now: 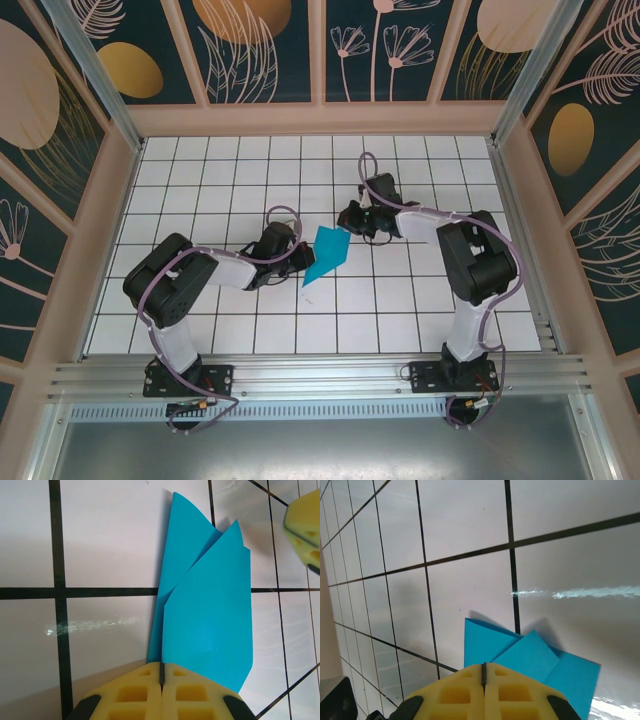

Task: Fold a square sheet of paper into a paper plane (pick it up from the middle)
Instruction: Fourth fold the wing at the center of the table.

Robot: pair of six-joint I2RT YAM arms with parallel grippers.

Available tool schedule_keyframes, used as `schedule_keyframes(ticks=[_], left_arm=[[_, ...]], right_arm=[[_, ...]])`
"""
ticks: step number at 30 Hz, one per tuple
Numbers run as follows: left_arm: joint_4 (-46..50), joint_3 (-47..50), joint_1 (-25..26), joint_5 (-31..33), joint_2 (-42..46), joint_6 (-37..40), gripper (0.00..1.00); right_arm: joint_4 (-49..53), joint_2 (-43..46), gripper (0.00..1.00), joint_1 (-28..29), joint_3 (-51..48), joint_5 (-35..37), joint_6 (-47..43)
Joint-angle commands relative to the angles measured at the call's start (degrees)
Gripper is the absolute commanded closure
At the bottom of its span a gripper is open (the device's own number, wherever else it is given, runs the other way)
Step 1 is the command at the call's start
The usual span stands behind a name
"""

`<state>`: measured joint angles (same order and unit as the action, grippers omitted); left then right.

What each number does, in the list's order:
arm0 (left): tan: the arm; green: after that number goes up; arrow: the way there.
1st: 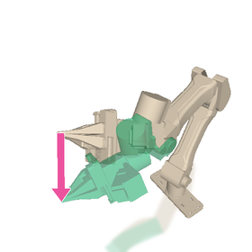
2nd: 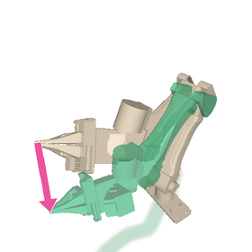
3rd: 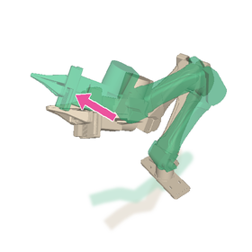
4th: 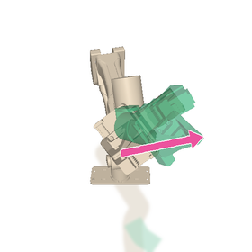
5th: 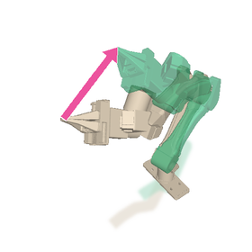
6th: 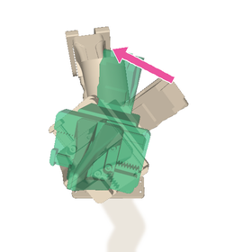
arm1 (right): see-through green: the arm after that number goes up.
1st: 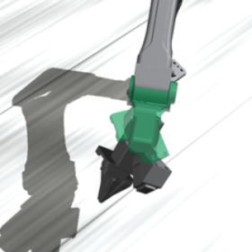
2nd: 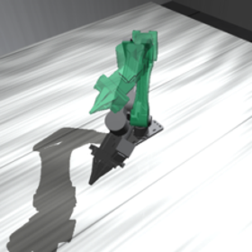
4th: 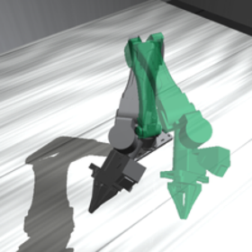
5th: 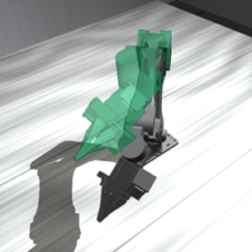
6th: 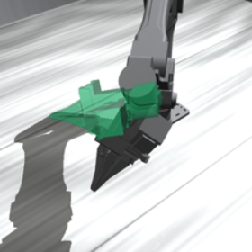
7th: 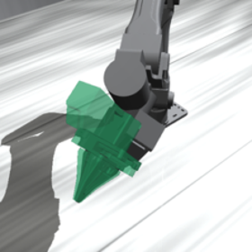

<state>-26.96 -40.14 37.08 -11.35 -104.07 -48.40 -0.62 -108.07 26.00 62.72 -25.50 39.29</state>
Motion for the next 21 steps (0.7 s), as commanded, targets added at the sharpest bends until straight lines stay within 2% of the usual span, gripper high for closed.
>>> schedule_keyframes(ticks=[1, 6, 9, 12, 17, 21], left_arm=[[10.6, 2.6, -0.1, 2.7, -2.2, 1.6, 1.00], [10.2, 3.4, -0.1, 2.4, -1.7, 1.5, 1.00], [9.9, 3.6, -0.1, 1.9, -1.2, 1.3, 1.00], [8.8, 4.1, 0.0, 0.8, -0.5, 0.3, 1.00], [7.3, 6.1, 0.0, -1.1, 2.6, -1.9, 1.00], [4.6, 8.6, 0.0, -2.4, 4.9, -4.7, 1.00]], right_arm=[[0.5, -2.9, 0.93, 0.1, -0.3, 1.4, -0.3], [2.1, -6.4, 0.93, -0.1, 0.7, 1.4, -1.5], [3.4, -5.1, 0.92, -0.1, 1.3, 1.7, -2.2], [4.3, -0.4, 0.87, 0.0, 1.3, 2.8, -3.3], [3.8, 9.2, 0.74, -0.3, -3.2, 7.9, -3.3], [1.5, 13.8, 0.70, -0.5, -10.5, 6.1, -0.1]])
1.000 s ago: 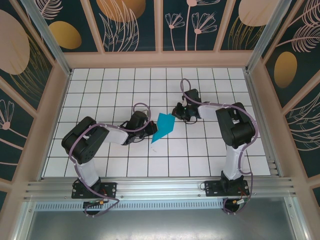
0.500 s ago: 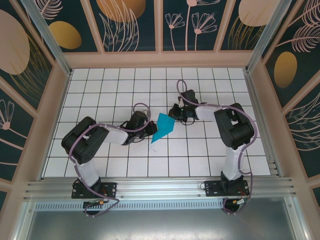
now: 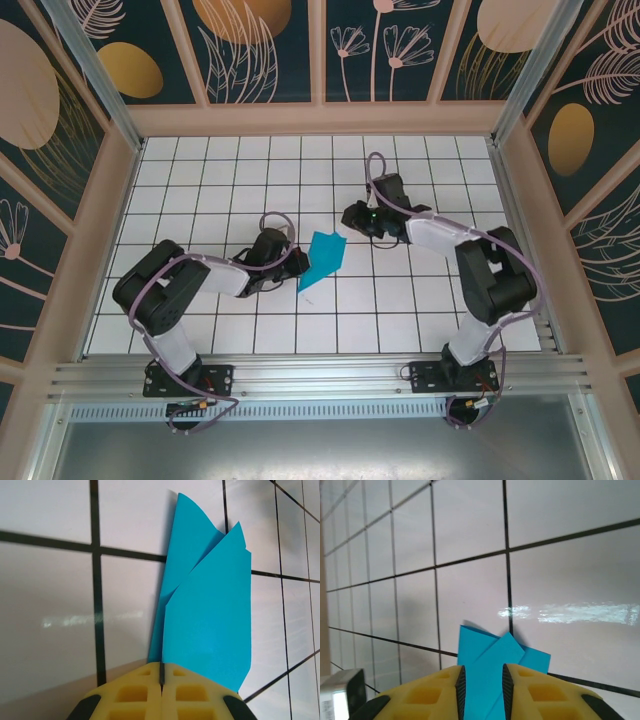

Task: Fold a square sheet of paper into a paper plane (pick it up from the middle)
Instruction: Fourth fold the wing at the center of the table.

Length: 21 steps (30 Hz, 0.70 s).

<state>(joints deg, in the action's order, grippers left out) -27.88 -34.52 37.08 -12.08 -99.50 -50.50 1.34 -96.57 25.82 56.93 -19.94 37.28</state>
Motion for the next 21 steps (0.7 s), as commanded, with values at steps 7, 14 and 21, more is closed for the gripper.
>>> schedule_keyframes(ticks=[7, 14, 21], left_arm=[[2.7, 4.4, 0.5, -3.7, 0.8, -4.9, 1.00], [2.0, 4.9, 0.7, -4.2, 0.8, -5.5, 1.00], [1.6, 4.5, 0.8, -4.5, 0.1, -5.8, 1.00]], right_arm=[[-8.6, 1.2, 0.65, 0.7, -13.3, -7.0, 7.5], [-9.4, -3.0, 0.65, 2.9, -11.8, -7.7, 8.0], [-9.1, -5.8, 0.64, 3.4, -9.4, -7.3, 8.4]])
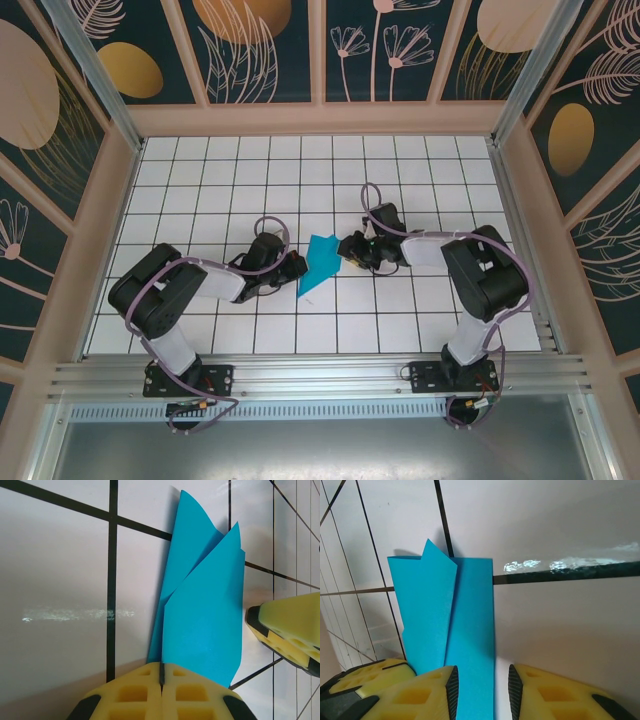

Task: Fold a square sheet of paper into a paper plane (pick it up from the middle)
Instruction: Fourth fold the wing at the center of the table, then turn over the paper at the center of the table.

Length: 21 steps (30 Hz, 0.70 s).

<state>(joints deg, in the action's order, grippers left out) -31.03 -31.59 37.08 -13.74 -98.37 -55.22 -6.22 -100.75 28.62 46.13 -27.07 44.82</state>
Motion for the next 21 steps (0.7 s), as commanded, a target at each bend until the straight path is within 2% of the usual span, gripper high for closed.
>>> schedule_keyframes(ticks=[1, 21], left_arm=[[4.9, 1.4, 0.9, -3.0, -1.0, -0.9, 1.00], [2.7, 1.8, 1.1, -4.1, -1.6, -1.6, 1.00]], right_arm=[[-1.7, -1.8, 0.64, 0.7, 1.5, -0.3, 1.3], [-6.0, -2.4, 0.64, 1.8, 1.1, -2.3, 4.9]])
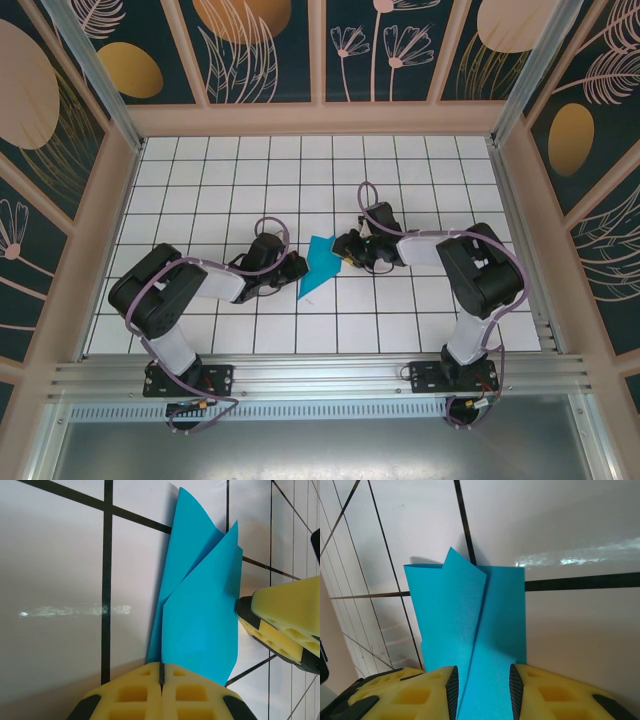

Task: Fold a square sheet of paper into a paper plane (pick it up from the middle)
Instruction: Turn over the paper at the center of the table.

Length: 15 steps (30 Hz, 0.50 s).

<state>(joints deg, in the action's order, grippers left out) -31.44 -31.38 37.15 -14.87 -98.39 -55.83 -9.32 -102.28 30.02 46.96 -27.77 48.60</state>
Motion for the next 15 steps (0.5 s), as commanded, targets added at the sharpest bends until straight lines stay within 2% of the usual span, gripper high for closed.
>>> schedule_keyframes(ticks=[1, 4, 9, 11, 15], left_arm=[[2.9, 1.6, 1.1, -2.9, -1.7, -1.0, 1.00], [2.1, 1.7, 1.1, -3.4, -1.7, -1.5, 1.00], [2.7, 1.4, 1.0, -2.6, -1.2, -1.7, 1.00], [2.5, 1.5, 1.1, -2.7, -1.3, -1.9, 1.00], [2.4, 1.6, 1.1, -2.9, -1.3, -1.8, 1.00]], right_arm=[[-3.0, -0.8, 0.64, 0.3, 0.3, -1.6, 1.2], [-1.9, -0.5, 0.64, 0.3, 0.2, -1.2, 0.9], [10.3, 3.2, 0.64, 1.0, 2.0, 7.8, -2.4], [13.7, 4.4, 0.64, 2.9, 2.5, 9.7, -2.5], [13.0, 5.9, 0.64, 5.0, -0.5, 10.2, 1.4]])
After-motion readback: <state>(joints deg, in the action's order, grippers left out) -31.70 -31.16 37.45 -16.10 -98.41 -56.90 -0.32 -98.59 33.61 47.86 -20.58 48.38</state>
